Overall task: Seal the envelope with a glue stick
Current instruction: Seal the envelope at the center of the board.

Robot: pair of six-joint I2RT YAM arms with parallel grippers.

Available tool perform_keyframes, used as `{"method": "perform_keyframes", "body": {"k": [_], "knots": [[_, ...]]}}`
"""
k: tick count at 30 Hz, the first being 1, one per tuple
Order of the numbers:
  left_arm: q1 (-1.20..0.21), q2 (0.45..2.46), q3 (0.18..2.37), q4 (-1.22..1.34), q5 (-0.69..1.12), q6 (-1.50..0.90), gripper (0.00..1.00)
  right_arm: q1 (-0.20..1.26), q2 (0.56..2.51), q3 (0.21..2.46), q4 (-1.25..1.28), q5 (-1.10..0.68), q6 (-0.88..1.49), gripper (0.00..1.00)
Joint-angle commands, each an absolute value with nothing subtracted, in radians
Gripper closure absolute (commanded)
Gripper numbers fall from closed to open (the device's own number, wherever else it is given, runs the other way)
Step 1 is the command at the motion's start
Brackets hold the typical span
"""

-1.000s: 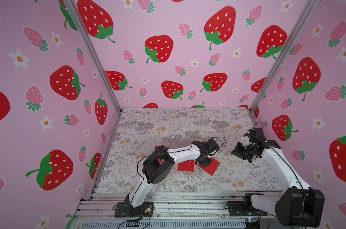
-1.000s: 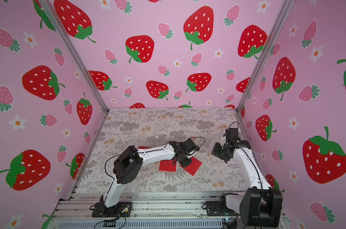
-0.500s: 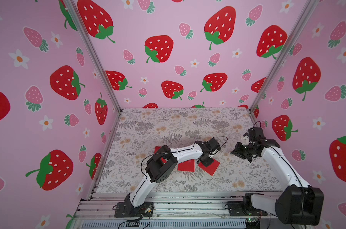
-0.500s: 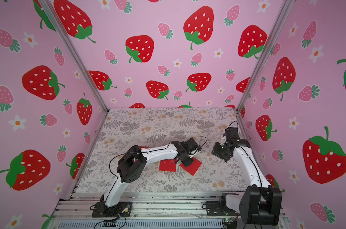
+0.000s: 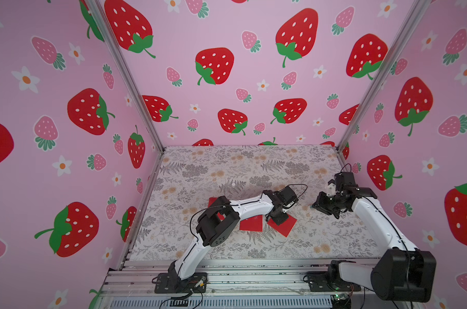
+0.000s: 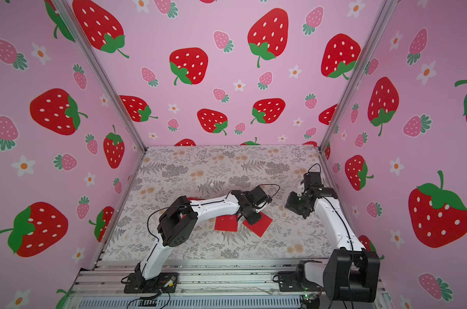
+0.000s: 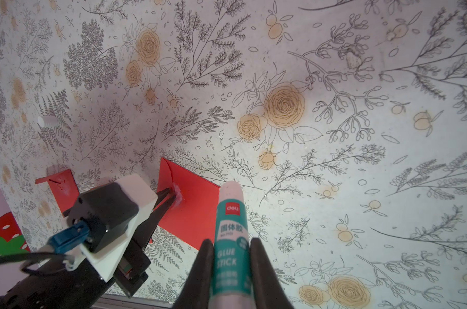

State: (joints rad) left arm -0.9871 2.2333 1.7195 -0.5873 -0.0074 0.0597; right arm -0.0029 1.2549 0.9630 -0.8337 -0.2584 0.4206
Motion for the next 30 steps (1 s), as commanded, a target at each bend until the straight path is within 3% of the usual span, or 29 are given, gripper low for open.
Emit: {"method": "perform_keyframes", "body": {"k": [1,12,20,30], "knots": [[-0.979,2.243,1.769,-0.589,-0.041,0.067,0.86,-0.01,1.262,0.988,-0.848,-0.268,0.404,1.0],[-0.979,2.274,1.748,-0.587,0.021,0.066,0.85,-0.011,1.274,0.988,-0.844,-0.275,0.403,1.0],[-0.982,2.327,1.729,-0.627,-0.034,0.071,0.88,-0.01,1.272,0.987,-0.845,-0.276,0.404,1.0],[-0.983,2.234,1.728,-0.537,-0.043,0.072,0.88,-0.009,1.267,0.988,-0.848,-0.27,0.403,1.0]]}}
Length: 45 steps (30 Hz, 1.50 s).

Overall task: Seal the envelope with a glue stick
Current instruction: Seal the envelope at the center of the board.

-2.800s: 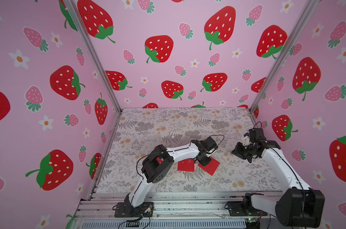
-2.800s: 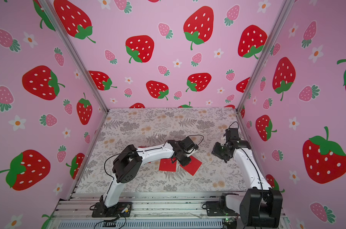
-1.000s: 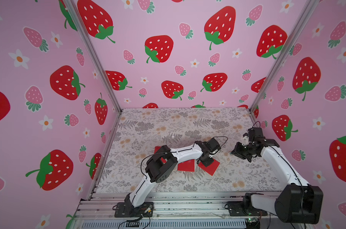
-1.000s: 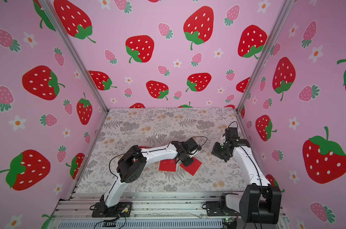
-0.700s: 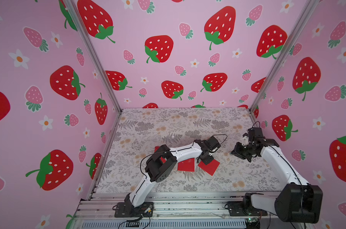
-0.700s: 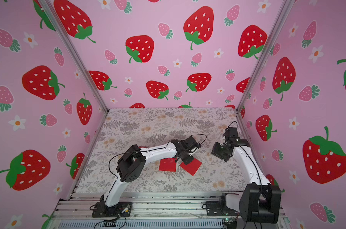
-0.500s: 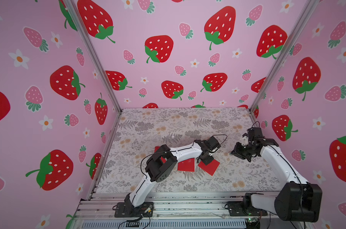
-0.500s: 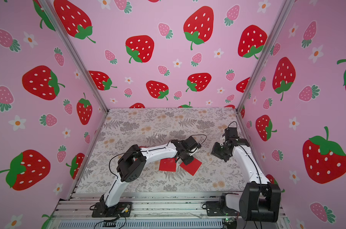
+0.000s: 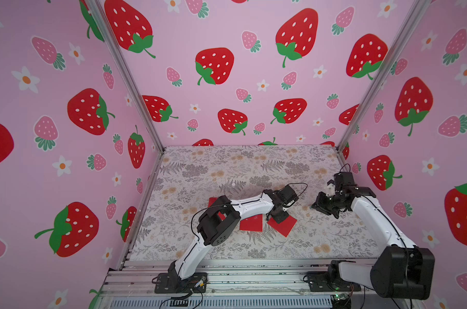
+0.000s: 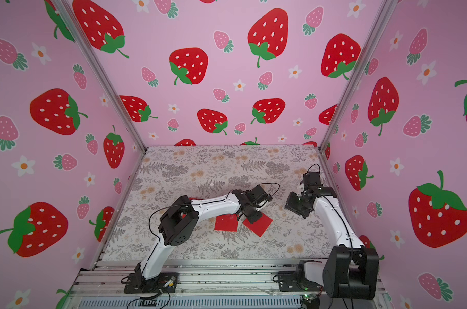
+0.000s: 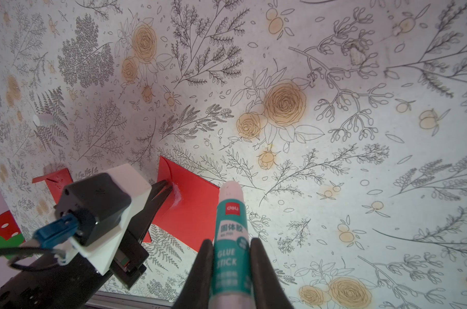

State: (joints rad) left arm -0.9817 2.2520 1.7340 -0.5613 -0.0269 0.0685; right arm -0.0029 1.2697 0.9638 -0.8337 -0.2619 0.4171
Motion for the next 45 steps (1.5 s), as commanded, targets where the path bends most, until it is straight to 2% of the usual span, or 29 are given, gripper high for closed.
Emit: {"method": "perform_keyframes", "body": {"k": [1,16,20,32,45], "knots": [[-0.983,2.229,1.728,-0.529,-0.049,0.069,0.88,-0.01,1.267,0.988,-0.847,-0.27,0.403,1.0],[-0.98,2.294,1.759,-0.55,-0.039,0.063,0.86,-0.011,1.28,0.99,-0.844,-0.281,0.4,1.0],[-0.991,2.328,1.776,-0.597,-0.09,0.079,0.86,-0.01,1.278,0.989,-0.845,-0.281,0.4,1.0],[-0.992,2.145,1.656,-0.54,-0.041,0.077,0.83,-0.011,1.267,0.986,-0.85,-0.276,0.4,1.0],[-0.992,2.166,1.596,-0.521,0.014,0.051,0.84,-0.011,1.272,0.988,-0.849,-0.278,0.397,1.0]]}}
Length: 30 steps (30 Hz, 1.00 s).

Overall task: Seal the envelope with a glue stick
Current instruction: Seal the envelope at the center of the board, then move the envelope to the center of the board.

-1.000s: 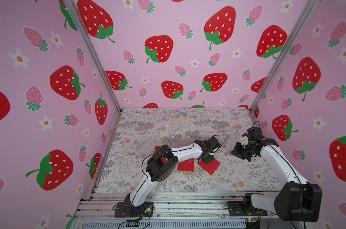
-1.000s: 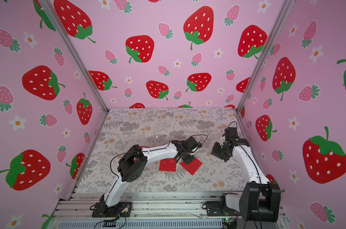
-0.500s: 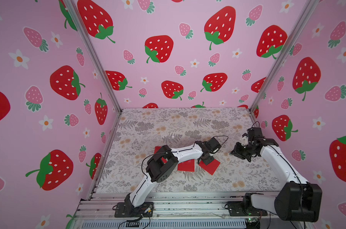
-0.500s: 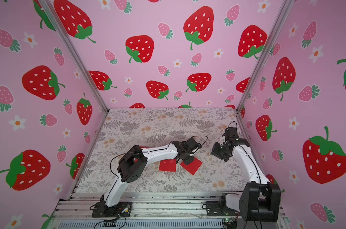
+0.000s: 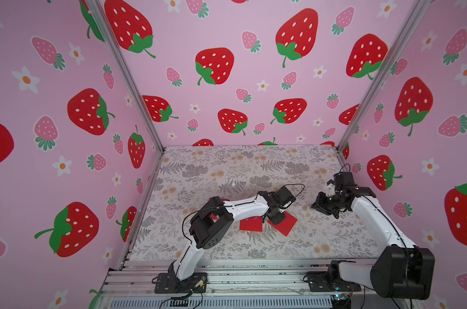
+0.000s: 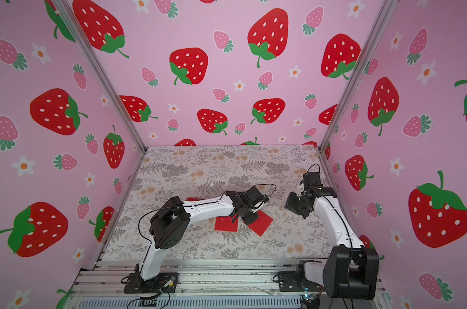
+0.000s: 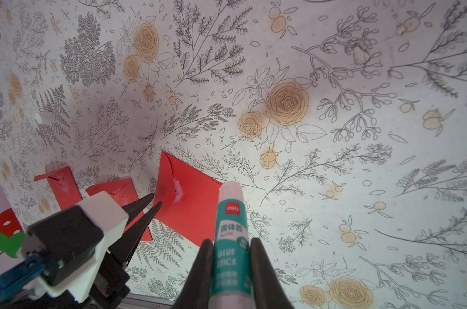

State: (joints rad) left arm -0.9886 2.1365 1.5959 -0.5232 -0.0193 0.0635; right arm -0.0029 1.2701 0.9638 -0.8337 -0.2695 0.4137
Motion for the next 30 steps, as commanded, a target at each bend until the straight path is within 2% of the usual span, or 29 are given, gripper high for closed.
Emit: {"method": "perform_keyframes", "body": {"k": [1,9,14,20,30], "knots": [[-0.993,2.173,1.596,-0.519,0.022,0.049,0.84,-0.01,1.273,0.988,-0.847,-0.278,0.397,1.0],[-1.034,2.252,1.604,-0.566,-0.092,0.086,0.85,-0.011,1.275,0.989,-0.845,-0.276,0.397,1.0],[-1.036,2.205,1.61,-0.555,-0.111,0.095,0.84,-0.01,1.272,0.988,-0.845,-0.277,0.397,1.0],[-1.031,2.105,1.599,-0.555,-0.038,0.069,0.76,-0.011,1.264,0.991,-0.847,-0.277,0.397,1.0],[-1.026,1.992,1.375,-0.529,0.017,0.105,0.58,-0.011,1.252,0.991,-0.848,-0.279,0.397,1.0]]}}
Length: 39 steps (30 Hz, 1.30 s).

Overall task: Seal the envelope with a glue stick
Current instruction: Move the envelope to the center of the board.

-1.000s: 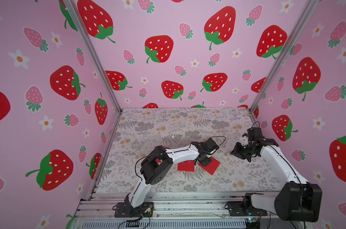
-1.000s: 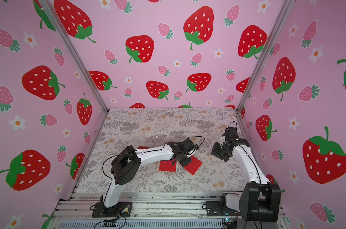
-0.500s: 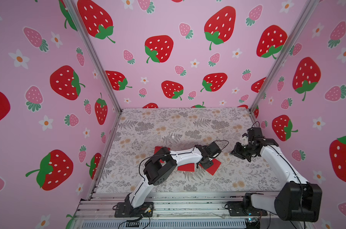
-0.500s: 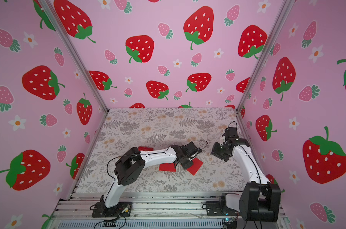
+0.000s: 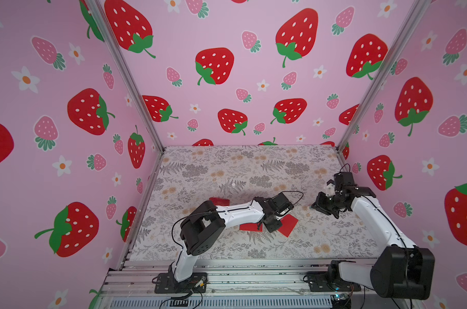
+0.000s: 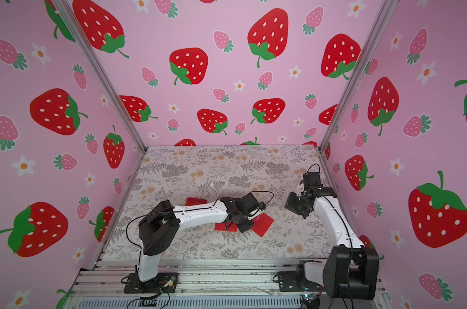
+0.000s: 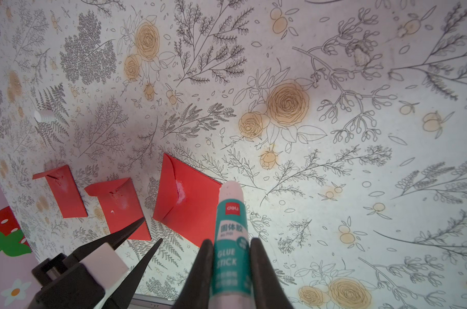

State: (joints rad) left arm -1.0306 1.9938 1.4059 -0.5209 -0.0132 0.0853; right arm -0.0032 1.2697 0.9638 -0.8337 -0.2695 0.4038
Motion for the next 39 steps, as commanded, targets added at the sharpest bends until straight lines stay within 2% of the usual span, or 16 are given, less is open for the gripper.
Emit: {"method": "perform_keyframes", "body": {"k": [1,10,21,39], "knots": [[-1.026,1.995,1.369,-0.529,0.016,0.107,0.56,-0.011,1.253,0.991,-0.848,-0.281,0.397,1.0],[-1.008,2.091,1.414,-0.482,-0.001,0.123,0.52,-0.01,1.242,0.991,-0.851,-0.276,0.397,1.0],[-1.007,2.248,1.605,-0.478,0.11,0.172,0.53,-0.012,1.2,0.997,-0.861,-0.187,0.404,1.0],[-0.977,2.46,1.952,-0.506,0.296,0.219,0.53,-0.018,1.155,0.998,-0.852,-0.19,0.41,1.0]]}}
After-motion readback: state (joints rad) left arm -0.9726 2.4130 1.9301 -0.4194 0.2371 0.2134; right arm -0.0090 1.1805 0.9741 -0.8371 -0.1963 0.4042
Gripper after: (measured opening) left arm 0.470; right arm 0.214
